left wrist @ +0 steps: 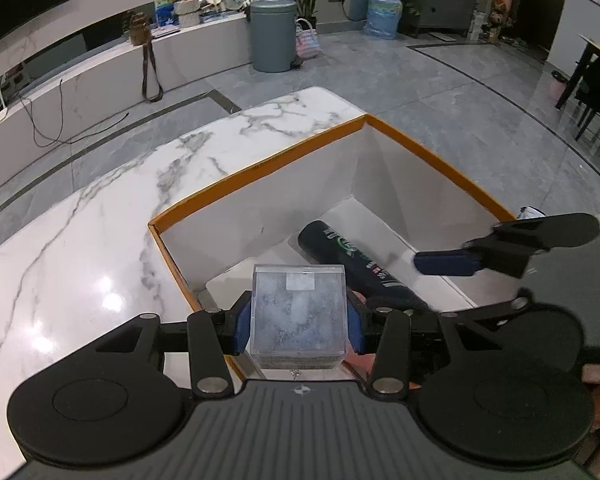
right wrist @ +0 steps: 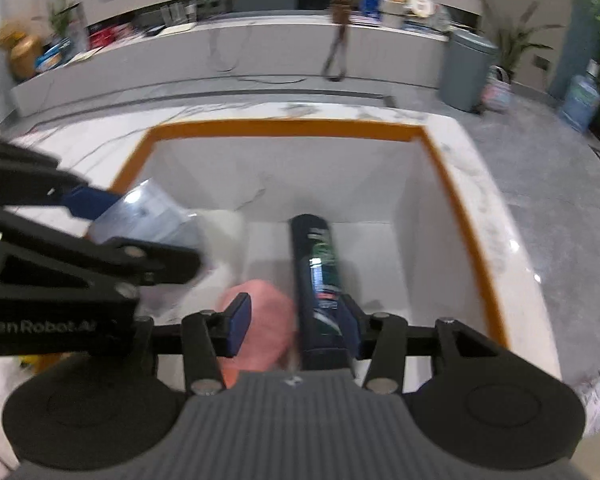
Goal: Organize rigid objects
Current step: 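Lower the clear box into the orange box with the left tool while the right tool releases the pink bottle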
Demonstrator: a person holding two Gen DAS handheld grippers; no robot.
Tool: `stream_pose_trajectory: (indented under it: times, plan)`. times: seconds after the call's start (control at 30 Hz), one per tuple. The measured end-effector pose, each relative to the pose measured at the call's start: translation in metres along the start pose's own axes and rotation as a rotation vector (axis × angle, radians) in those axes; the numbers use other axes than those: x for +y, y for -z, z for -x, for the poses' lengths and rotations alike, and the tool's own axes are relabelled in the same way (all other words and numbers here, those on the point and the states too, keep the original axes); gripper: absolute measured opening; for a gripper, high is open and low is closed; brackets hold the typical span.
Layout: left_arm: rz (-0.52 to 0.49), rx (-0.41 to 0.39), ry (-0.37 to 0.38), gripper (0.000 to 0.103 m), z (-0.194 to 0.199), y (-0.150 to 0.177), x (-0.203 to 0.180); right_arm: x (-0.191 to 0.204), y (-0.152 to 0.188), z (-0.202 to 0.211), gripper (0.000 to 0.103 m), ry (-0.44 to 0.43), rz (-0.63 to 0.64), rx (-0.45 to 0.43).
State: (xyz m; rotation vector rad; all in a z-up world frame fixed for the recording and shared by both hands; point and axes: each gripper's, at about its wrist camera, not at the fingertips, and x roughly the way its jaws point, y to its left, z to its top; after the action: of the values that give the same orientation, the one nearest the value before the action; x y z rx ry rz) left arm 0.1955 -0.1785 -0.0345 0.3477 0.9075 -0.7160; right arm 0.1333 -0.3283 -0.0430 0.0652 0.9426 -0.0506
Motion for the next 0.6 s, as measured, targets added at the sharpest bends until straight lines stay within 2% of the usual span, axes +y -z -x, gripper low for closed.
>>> stream_pose_trajectory:
  times: [0.13, 0.27, 0.4, 0.5, 0.6]
  plan:
    - [0.042, 0.006, -0.003, 0.052, -0.008, -0.005, 0.001, -0.006, 0.0, -0.006, 0.048, -0.007, -0.041, 0.028]
    - [0.138, 0.004, 0.003, 0.052, -0.018, -0.014, 0.007, -0.011, -0.004, -0.006, 0.049, -0.017, -0.07, 0.018]
    - [0.216, 0.021, -0.016, 0.052, -0.03, -0.02, 0.013, -0.017, -0.007, -0.01, 0.05, -0.047, -0.108, 0.022]
    - [0.219, 0.017, -0.059, 0.052, -0.033, -0.023, 0.01, -0.019, -0.008, -0.014, 0.053, -0.047, -0.121, 0.008]
    - [0.256, 0.014, -0.044, 0.06, -0.032, -0.026, 0.011, -0.017, -0.009, -0.021, 0.053, -0.07, -0.12, 0.047]
